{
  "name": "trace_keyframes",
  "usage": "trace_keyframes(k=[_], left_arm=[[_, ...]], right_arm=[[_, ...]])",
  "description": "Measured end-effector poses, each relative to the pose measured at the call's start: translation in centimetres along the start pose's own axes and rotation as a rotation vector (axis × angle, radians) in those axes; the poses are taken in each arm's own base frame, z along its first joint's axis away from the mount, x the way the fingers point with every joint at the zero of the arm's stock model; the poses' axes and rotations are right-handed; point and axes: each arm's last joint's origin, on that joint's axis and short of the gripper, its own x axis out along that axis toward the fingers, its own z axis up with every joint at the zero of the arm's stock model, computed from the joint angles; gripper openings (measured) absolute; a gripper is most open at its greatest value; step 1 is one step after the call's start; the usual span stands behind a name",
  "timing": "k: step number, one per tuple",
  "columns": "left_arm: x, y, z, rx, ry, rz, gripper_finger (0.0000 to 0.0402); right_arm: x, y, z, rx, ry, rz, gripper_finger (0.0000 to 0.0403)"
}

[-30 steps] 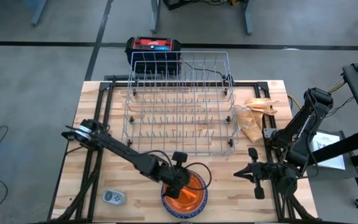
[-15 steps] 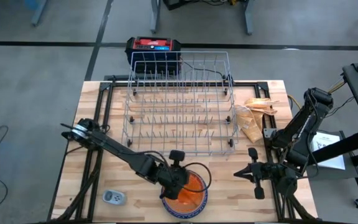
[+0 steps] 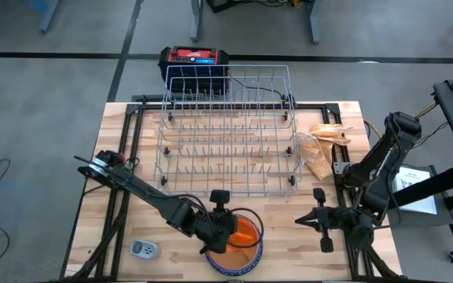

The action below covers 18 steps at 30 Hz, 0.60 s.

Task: Sort dishes
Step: Put the orange plate into the dish rack

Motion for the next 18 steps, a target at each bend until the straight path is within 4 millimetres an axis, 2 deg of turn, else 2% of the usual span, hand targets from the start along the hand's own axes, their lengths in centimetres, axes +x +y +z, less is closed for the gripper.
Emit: trace_keyframes(k=[6, 11, 18], left_arm=[[-0.3, -0.3, 0.5, -0.009, -0.044, -0.055, 0.0001], [0.9, -0.9, -0.2, -0.003, 0.008, -0.069, 0.0002], [1.2, -1.1, -0.3, -0.025, 0.020, -0.082, 0.0002]], right_arm=[[0.5, 0.4, -0.5, -0.014, 0.017, -0.013, 0.0000], [0.6, 0.4, -0.5, -0.015, 0.020, -0.013, 0.0000], [0.6, 0.4, -0.5, -0.013, 0.019, -0.012, 0.0000]])
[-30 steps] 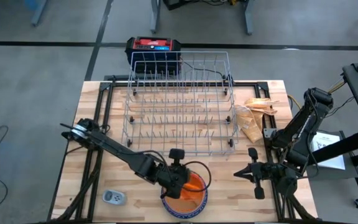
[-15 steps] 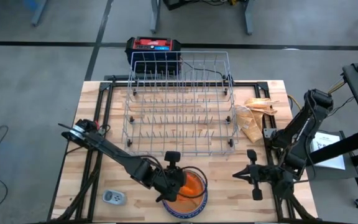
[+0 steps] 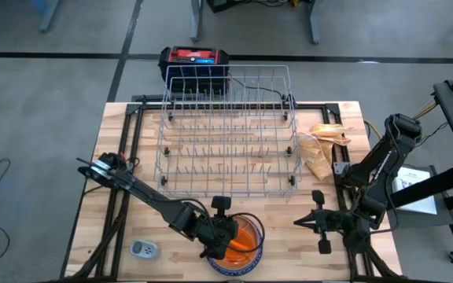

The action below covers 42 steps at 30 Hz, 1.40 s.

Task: Sort dishes
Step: Put the orange plate into the dish rack

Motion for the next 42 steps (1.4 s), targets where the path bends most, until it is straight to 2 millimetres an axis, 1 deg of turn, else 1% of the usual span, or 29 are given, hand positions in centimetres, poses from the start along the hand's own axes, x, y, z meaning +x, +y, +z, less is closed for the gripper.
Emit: trace_keyframes(k=[4, 6, 10, 17, 22, 29, 33, 37, 42], left_arm=[[0.1, 0.0, -0.1, -0.016, 0.002, -0.005, 0.0002], [0.3, 0.1, -0.5, -0.019, 0.032, 0.004, 0.0002], [0.3, 0.6, -1.3, -0.045, 0.091, 0.102, 0.0002], [0.3, 0.7, -1.4, -0.086, 0.101, 0.111, 0.0008], [0.3, 0.8, -1.9, -0.096, 0.144, 0.126, 0.0039], [0.3, 0.8, -2.0, -0.131, 0.152, 0.131, 0.0110], [0.3, 0.7, -2.0, -0.151, 0.163, 0.090, 0.0143], [0.4, 0.5, -1.9, -0.159, 0.164, 0.039, 0.0155], [0.8, 0.4, -2.4, -0.169, 0.166, 0.036, 0.0152]], right_arm=[[0.0, 0.0, 0.0, 0.001, -0.001, 0.000, 0.0000], [0.0, 0.0, 0.0, 0.001, -0.001, 0.000, 0.0000], [0.0, 0.0, 0.0, 0.003, -0.003, 0.001, 0.0000], [0.0, 0.0, 0.0, 0.004, -0.003, 0.001, 0.0000], [0.0, 0.0, 0.1, 0.006, -0.005, 0.002, 0.0000], [0.0, 0.1, 0.1, 0.007, -0.006, 0.003, 0.0000], [0.0, 0.1, 0.1, 0.007, -0.006, 0.002, 0.0000], [0.0, 0.1, 0.1, 0.007, -0.006, 0.002, 0.0000], [0.0, 0.1, 0.1, 0.008, -0.006, 0.003, 0.0000]])
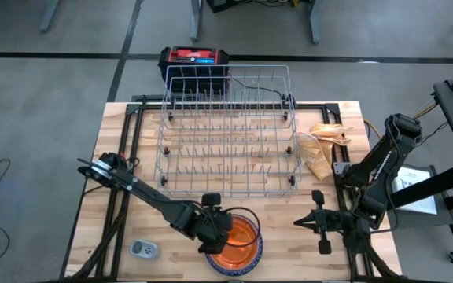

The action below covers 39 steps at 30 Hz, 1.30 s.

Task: Sort dishes
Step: Put the orange plate into the dish rack

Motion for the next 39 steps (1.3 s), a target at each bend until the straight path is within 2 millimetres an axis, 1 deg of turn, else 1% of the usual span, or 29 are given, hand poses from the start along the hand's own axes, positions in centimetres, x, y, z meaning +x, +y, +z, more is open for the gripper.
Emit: trace_keyframes(k=[5, 14, 23, 39], left_arm=[[1.1, -0.1, -0.9, 0.002, 0.013, -0.014, 0.0141], [1.7, -0.3, -1.1, -0.007, -0.027, -0.031, 0.0117], [2.4, -0.3, -1.7, 0.004, -0.025, -0.028, 0.0116], [2.7, -0.3, -1.9, 0.021, -0.035, -0.020, 0.0115]], right_arm=[[0.1, 0.1, -0.1, -0.005, 0.003, -0.002, 0.0000], [0.1, 0.1, -0.1, -0.004, 0.003, -0.002, 0.0000], [0.1, 0.1, -0.1, -0.005, 0.003, -0.002, 0.0000], [0.1, 0.1, -0.1, -0.005, 0.003, -0.003, 0.0000]])
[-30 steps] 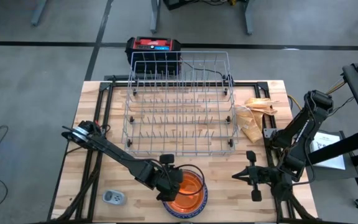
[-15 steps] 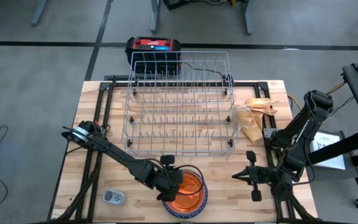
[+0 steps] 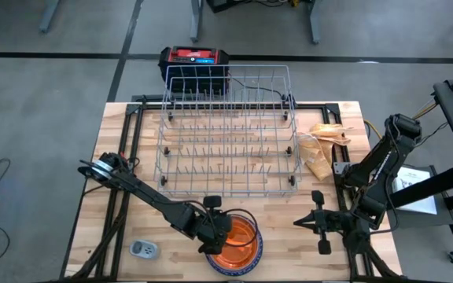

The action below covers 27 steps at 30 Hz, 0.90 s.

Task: Sort dishes
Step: Put the orange plate into the dish rack

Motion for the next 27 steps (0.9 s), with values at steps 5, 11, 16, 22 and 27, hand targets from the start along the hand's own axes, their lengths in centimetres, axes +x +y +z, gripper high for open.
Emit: trace_keyframes(k=[5, 11, 16, 22, 27], left_arm=[[0.5, -0.1, -0.1, 0.009, -0.005, 0.015, 0.0115], [0.6, -0.2, -0.2, 0.015, 0.000, 0.018, 0.0111], [0.6, -0.1, -0.1, 0.029, -0.002, 0.023, 0.0056], [0.4, 0.0, 0.2, 0.032, 0.000, 0.030, 0.0010], [-0.5, 0.3, 0.5, 0.029, 0.039, 0.089, 0.0002]], right_arm=[[0.0, 0.0, 0.0, 0.000, 0.000, 0.000, 0.0000], [0.0, 0.0, 0.0, -0.001, 0.000, -0.001, 0.0000], [0.0, 0.0, 0.0, -0.002, 0.001, -0.001, 0.0000], [0.0, 0.0, 0.0, -0.002, 0.001, -0.001, 0.0000], [0.0, 0.0, 0.0, -0.002, 0.001, -0.001, 0.0000]])
